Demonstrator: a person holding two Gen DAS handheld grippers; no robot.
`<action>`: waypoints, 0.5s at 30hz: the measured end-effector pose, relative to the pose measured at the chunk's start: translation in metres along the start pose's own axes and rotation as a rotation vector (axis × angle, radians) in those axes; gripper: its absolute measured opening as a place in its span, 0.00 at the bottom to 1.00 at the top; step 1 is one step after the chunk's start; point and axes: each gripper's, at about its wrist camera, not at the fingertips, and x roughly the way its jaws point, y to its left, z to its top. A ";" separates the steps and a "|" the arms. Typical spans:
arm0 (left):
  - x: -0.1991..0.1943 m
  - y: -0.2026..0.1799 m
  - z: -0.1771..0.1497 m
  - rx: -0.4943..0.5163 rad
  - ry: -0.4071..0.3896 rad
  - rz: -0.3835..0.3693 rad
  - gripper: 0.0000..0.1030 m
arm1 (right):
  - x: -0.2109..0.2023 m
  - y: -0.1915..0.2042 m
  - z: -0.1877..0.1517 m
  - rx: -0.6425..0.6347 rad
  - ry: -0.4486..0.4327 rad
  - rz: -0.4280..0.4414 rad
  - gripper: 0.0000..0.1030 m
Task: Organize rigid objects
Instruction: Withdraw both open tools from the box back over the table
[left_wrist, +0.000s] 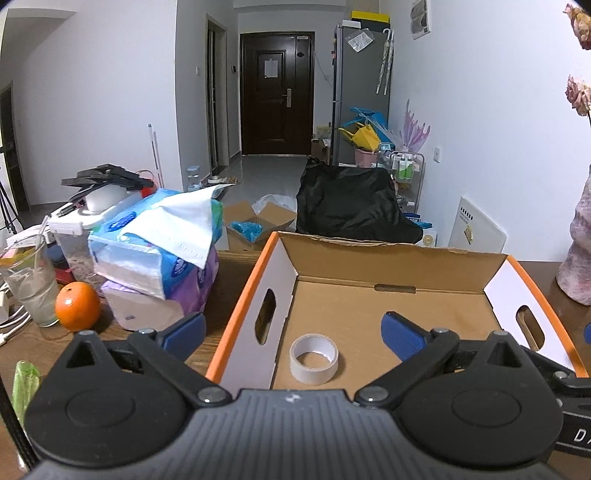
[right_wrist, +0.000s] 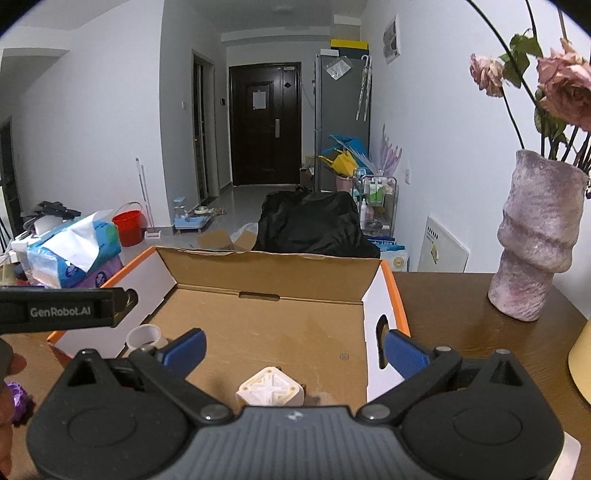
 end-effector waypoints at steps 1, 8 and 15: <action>-0.003 0.002 -0.001 -0.001 0.002 0.001 1.00 | -0.003 0.000 -0.001 -0.003 -0.002 0.001 1.00; -0.027 0.017 -0.010 -0.001 -0.008 -0.001 1.00 | -0.028 -0.001 -0.010 -0.008 -0.021 0.003 1.00; -0.053 0.026 -0.025 0.007 -0.015 0.003 1.00 | -0.053 -0.002 -0.024 -0.012 -0.017 -0.001 1.00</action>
